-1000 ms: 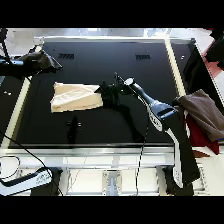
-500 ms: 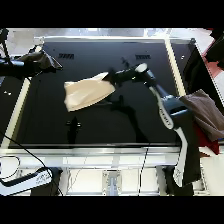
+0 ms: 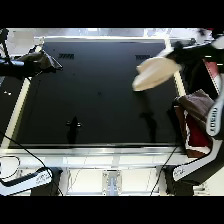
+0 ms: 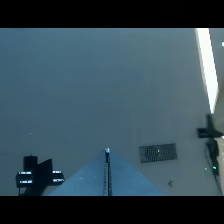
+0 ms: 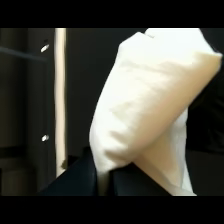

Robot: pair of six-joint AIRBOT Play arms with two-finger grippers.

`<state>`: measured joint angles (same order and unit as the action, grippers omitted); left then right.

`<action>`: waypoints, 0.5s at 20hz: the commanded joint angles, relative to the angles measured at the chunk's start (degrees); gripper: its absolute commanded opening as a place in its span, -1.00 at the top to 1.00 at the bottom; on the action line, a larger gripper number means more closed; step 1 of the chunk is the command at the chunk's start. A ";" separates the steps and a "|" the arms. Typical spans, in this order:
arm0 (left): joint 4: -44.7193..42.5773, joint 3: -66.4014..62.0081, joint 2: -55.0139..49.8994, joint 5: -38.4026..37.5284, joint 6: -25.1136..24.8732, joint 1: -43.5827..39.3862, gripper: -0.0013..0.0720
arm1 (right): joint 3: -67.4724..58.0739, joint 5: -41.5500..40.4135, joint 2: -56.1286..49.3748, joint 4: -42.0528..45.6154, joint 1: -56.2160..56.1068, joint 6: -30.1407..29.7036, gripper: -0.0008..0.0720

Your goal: Fold the shirts.

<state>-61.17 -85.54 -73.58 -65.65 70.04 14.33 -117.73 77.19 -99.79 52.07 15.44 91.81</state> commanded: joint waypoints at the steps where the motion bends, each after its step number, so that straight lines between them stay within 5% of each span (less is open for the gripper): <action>1: 1.38 0.02 0.02 -0.02 0.22 0.00 0.93 | 0.81 8.63 5.49 5.97 11.56 0.04 0.92; 10: 6.43 0.02 0.02 -0.02 0.20 -0.07 0.93 | 3.89 22.43 16.96 11.04 36.24 -5.64 0.92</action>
<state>-55.57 -85.54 -73.58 -65.67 70.24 14.31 -115.70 94.52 -86.61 61.58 44.62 88.68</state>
